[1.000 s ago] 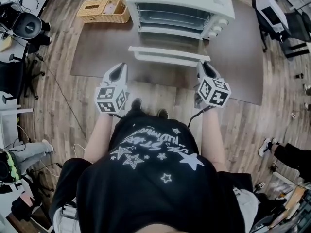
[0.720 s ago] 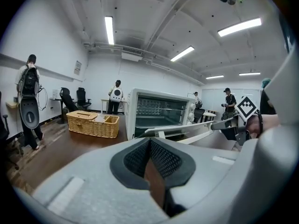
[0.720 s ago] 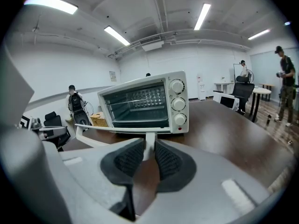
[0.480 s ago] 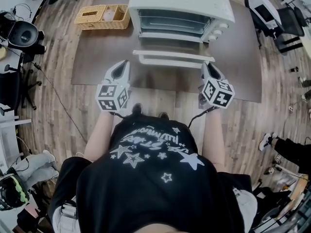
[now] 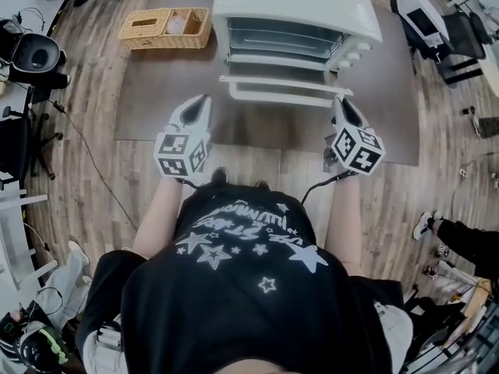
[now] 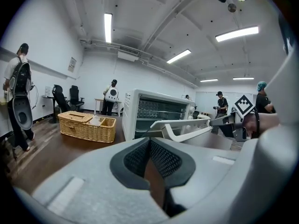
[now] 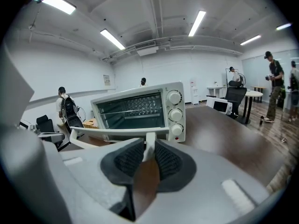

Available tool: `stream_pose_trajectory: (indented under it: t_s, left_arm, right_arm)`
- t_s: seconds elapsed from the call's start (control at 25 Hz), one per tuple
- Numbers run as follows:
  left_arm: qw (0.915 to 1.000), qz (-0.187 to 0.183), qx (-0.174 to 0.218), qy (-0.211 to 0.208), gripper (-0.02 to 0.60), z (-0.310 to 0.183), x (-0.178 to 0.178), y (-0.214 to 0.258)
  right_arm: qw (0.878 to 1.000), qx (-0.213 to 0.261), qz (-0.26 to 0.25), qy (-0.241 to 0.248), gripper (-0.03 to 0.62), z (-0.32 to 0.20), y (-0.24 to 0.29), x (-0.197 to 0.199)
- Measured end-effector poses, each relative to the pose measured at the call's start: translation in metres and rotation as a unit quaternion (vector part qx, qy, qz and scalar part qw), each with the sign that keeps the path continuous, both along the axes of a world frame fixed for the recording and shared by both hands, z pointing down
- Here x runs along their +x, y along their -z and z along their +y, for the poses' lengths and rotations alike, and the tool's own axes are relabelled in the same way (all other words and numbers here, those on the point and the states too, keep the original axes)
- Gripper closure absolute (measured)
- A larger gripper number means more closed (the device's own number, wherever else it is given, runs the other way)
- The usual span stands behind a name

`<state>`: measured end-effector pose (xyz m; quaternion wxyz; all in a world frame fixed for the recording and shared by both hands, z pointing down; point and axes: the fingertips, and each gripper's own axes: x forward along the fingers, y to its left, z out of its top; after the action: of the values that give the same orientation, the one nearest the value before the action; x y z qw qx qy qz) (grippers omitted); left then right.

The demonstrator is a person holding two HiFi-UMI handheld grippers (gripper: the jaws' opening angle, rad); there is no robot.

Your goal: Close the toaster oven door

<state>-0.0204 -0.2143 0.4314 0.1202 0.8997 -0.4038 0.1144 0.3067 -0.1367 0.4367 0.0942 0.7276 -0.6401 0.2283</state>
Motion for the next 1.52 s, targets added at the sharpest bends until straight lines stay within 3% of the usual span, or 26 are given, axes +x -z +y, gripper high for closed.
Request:
stream_pose_trajectory:
  t_s: [1.52]
  left_arm:
    - [0.9998,0.014,-0.004,-0.012,0.571,-0.048,0.013,-0.003]
  right_arm:
    - [0.996,0.085,-0.024,-0.025,0.514,-0.053,0.052,0.016]
